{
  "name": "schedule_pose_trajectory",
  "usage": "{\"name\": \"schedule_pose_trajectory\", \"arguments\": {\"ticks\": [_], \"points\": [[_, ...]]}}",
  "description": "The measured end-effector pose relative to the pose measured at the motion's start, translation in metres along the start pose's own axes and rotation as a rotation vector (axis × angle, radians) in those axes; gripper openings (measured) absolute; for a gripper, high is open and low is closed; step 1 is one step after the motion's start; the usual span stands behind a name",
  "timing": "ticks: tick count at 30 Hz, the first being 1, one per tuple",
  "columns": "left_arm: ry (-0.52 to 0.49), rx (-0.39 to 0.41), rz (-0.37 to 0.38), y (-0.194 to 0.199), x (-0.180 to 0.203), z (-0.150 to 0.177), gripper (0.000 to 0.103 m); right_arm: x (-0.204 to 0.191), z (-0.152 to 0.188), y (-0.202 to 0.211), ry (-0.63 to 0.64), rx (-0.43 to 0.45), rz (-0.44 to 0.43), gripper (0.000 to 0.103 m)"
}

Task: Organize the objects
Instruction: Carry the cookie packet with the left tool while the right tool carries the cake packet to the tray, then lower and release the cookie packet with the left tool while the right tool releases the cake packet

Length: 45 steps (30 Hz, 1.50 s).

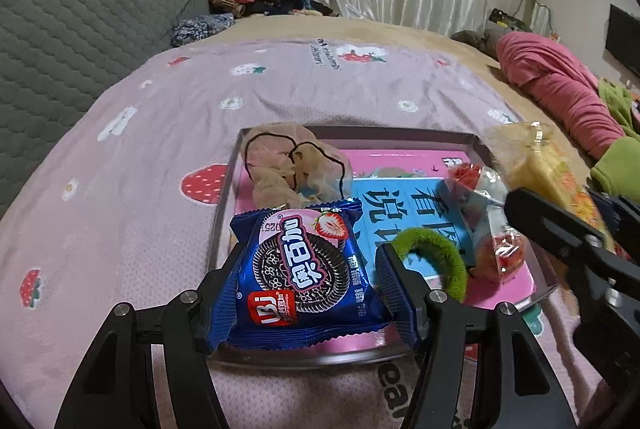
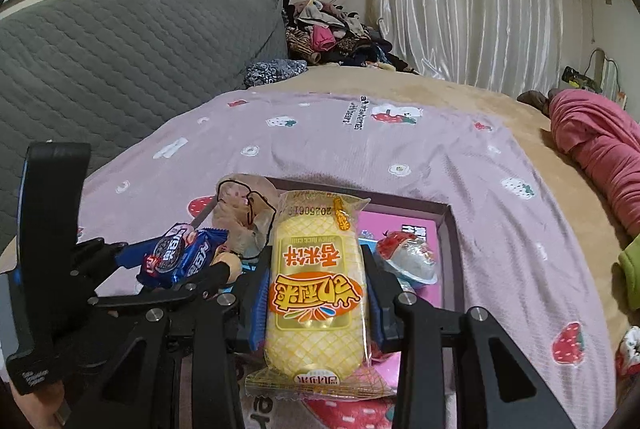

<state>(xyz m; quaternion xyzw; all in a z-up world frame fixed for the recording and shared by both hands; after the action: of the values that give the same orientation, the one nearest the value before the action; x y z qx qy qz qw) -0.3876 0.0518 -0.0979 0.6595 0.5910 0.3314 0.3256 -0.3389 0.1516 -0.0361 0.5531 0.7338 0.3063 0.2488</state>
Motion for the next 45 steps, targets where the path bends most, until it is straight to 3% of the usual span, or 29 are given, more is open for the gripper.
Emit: {"name": "schedule_pose_trajectory", "arguments": {"ticks": [12,45], "points": [[-0.052,-0.041,0.008,-0.026,0.015,0.010,0.066,0.001,0.007,-0.045,0.042,-0.053,0.006,0.039],[-0.103,-0.023,-0.080,-0.034,0.024,0.017,0.067,0.010,0.025,-0.075,0.000,-0.181,0.003,0.039]]}}
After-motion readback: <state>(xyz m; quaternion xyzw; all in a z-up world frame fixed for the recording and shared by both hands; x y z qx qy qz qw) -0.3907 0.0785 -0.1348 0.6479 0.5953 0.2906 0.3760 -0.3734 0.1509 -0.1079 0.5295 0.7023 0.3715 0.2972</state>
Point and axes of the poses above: each gripper's, at about its wrist camera, not at the fingertips, and y roughly against the way its jaws point, x to its right, z to its underside, the point moved 6 cm from there along -y, roughly the way its jaws point, and after that the axes turned 10 degrees about -x, right-handed, at the moved point
